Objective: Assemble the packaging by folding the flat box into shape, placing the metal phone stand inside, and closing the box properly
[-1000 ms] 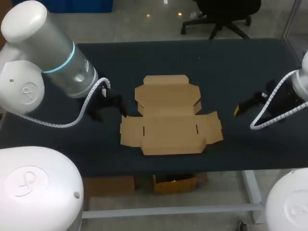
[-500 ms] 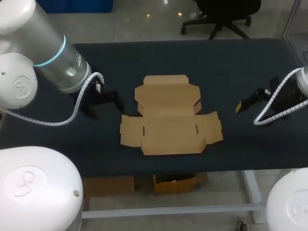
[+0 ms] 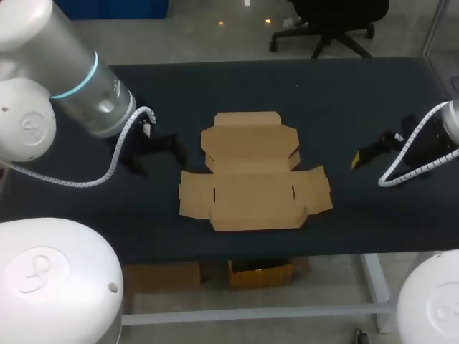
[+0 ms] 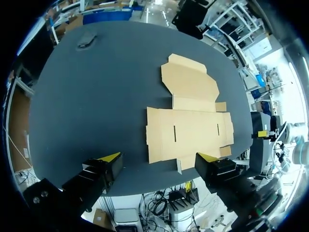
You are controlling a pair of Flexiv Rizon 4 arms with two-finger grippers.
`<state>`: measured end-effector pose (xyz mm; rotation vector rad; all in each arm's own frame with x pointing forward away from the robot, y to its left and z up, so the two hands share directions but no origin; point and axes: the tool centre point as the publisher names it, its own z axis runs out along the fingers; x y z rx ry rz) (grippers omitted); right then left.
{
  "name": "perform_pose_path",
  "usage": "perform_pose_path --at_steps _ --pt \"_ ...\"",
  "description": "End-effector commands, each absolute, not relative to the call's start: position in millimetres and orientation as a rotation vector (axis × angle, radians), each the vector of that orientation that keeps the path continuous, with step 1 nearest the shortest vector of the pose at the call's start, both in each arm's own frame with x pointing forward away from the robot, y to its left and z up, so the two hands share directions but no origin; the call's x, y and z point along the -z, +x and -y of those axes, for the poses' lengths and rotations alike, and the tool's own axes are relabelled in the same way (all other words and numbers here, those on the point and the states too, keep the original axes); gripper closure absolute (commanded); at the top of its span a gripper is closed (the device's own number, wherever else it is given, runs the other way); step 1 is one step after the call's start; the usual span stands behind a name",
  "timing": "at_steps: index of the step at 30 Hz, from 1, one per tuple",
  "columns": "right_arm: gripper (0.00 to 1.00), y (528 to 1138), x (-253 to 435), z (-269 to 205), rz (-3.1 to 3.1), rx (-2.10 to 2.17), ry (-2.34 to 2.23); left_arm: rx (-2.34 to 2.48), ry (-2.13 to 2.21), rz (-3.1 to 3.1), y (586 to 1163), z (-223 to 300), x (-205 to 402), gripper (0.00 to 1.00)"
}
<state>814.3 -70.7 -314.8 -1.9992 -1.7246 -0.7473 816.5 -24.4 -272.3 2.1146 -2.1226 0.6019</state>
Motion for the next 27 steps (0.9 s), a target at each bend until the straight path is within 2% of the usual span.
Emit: perform_pose_path --at_steps 1,27 --pt "0.0 824.5 309.4 66.3 1.76 0.748 -1.967 -0.625 2.064 2.146 821.4 30.2 273.3 0.0" --pt "0.0 913.2 318.9 40.5 1.701 0.9 -1.823 -0.821 1.965 2.109 912.6 22.4 278.3 0.0"
